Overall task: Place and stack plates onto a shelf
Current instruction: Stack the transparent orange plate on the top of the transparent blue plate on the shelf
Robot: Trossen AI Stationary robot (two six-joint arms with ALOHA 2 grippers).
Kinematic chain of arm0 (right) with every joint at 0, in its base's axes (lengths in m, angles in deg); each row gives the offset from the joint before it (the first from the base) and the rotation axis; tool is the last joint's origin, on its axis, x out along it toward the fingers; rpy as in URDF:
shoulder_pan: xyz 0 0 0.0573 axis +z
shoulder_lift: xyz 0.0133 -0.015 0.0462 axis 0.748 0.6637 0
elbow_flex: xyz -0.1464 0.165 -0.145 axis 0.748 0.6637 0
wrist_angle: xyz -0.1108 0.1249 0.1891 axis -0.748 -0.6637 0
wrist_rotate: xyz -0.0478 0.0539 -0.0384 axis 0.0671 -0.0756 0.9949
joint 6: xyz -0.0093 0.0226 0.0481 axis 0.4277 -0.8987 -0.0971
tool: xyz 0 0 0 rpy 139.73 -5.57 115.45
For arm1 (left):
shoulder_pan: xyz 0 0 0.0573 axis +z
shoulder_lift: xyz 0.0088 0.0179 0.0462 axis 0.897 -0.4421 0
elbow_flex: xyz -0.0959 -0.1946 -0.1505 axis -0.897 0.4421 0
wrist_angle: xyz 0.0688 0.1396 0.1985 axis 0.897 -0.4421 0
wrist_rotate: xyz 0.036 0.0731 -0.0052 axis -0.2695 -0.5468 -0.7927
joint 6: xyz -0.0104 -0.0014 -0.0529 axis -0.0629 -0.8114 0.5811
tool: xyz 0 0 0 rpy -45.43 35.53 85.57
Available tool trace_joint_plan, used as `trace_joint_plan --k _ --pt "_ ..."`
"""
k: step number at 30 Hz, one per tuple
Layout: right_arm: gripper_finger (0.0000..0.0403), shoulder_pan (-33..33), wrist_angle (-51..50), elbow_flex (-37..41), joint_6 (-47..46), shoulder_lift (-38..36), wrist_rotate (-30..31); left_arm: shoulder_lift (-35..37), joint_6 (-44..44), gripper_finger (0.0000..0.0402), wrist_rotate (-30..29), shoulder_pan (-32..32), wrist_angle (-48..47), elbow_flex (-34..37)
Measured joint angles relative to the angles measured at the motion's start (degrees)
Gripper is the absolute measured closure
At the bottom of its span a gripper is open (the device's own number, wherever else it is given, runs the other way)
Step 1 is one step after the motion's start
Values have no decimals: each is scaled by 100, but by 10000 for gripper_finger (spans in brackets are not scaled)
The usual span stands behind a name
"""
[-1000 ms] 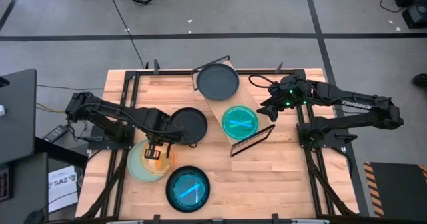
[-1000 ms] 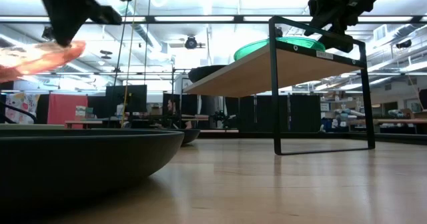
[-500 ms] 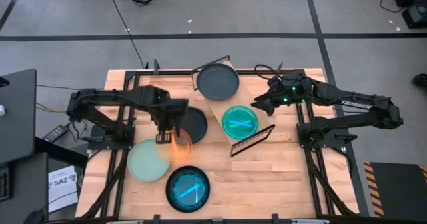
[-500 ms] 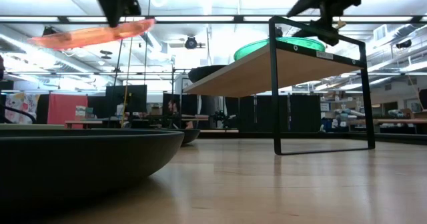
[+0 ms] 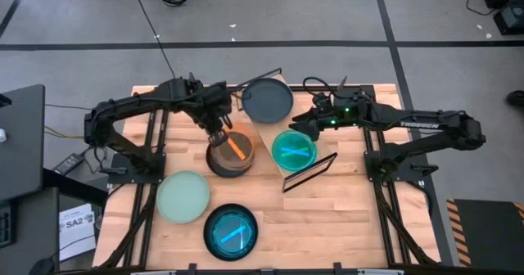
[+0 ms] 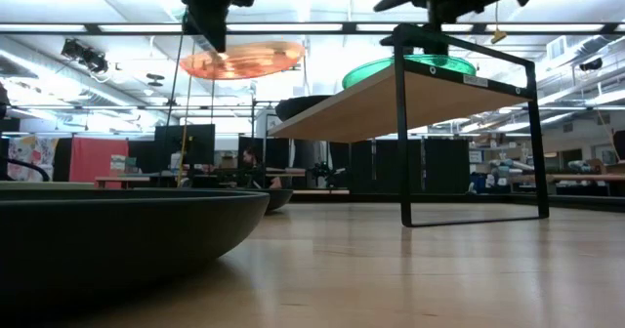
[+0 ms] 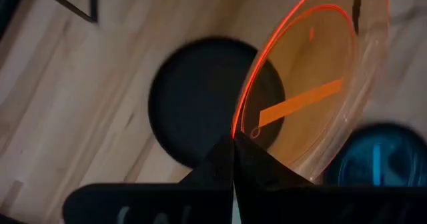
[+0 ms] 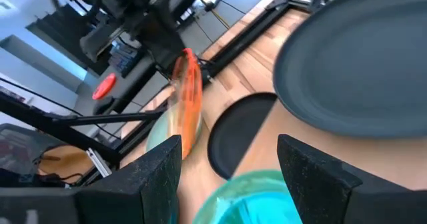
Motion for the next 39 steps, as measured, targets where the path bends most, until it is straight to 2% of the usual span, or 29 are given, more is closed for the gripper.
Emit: trace_joint_plan --k 10,14,22,29,39 --pt "151 55 745 0 -2 796 8 -2 472 401 19 541 802 0" --pt "151 55 1011 0 -2 1064 7 -2 544 401 231 690 1051 0" --pt "162 57 1564 0 -2 1403 2 -4 564 401 258 863 1204 0" --pt "185 62 1660 0 -2 1447 88 -7 691 401 260 872 1238 0" --pt "237 62 1747 0 -2 1444 153 -7 992 401 258 872 1252 0"
